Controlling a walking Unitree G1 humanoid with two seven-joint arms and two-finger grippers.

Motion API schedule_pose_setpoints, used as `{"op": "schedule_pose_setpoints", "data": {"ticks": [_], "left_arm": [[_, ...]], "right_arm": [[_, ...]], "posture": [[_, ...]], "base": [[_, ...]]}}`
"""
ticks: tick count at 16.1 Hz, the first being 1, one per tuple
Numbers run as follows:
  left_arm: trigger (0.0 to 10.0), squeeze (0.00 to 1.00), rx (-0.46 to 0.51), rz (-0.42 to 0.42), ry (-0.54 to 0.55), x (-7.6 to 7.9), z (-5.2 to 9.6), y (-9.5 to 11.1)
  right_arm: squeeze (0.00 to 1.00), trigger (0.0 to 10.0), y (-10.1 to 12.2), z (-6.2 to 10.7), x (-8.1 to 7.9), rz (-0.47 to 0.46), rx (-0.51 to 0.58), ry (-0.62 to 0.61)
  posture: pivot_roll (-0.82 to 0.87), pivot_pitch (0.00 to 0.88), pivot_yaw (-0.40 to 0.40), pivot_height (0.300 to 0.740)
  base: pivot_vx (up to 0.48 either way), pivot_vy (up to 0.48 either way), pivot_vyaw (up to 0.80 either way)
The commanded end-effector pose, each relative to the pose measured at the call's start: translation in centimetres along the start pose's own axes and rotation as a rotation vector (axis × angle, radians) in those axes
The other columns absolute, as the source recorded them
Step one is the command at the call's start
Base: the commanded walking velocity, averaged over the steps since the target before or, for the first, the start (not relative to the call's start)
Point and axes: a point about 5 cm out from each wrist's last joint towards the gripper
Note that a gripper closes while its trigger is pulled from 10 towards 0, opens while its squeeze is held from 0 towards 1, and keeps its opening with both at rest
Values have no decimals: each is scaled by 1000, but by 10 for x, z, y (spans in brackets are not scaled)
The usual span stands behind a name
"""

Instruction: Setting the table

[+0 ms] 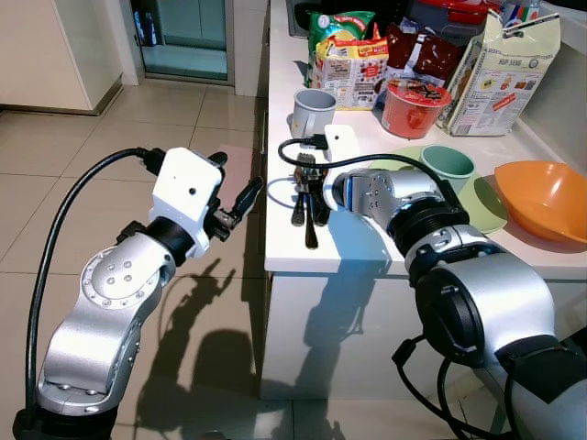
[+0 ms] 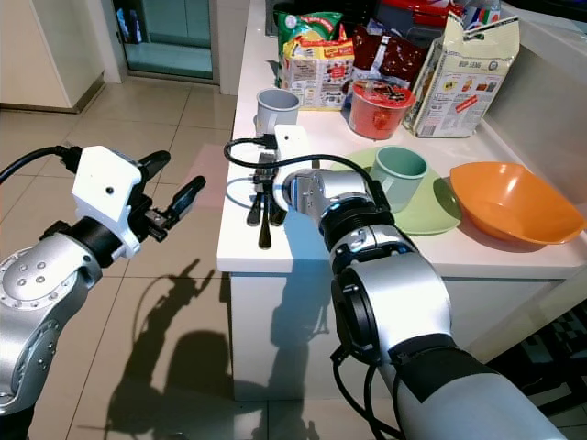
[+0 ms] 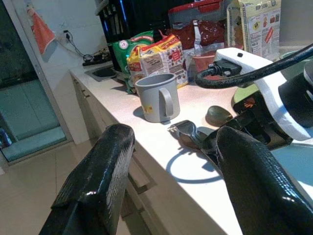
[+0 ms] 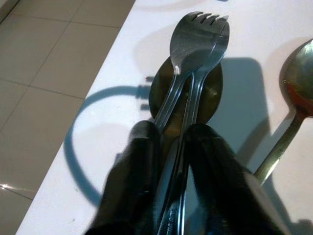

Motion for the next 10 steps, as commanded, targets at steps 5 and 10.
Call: {"op": "schedule_pose_setpoints", "data": {"ticks": [5, 10], "left_arm": [[10000, 0, 19, 0, -31, 3, -1, 7], [10000, 0, 21, 1, -35, 4, -2, 8]], "right_arm": [[0, 0, 8, 5, 16, -3, 65, -93], [0, 0, 34, 13, 15, 6, 152, -105]], "posture": [[54, 0, -108, 740], [54, 0, -108, 740]], "base": [[0, 0, 0], [0, 0, 0]]}}
Point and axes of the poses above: a point about 5 cm out from each wrist's last joint towards the gripper, its own z axis pointing back from the gripper into the wrist, its own y axis along the axis of the wrist's last joint, x = y × z, and after that the axes turned 10 degrees about z, right-handed
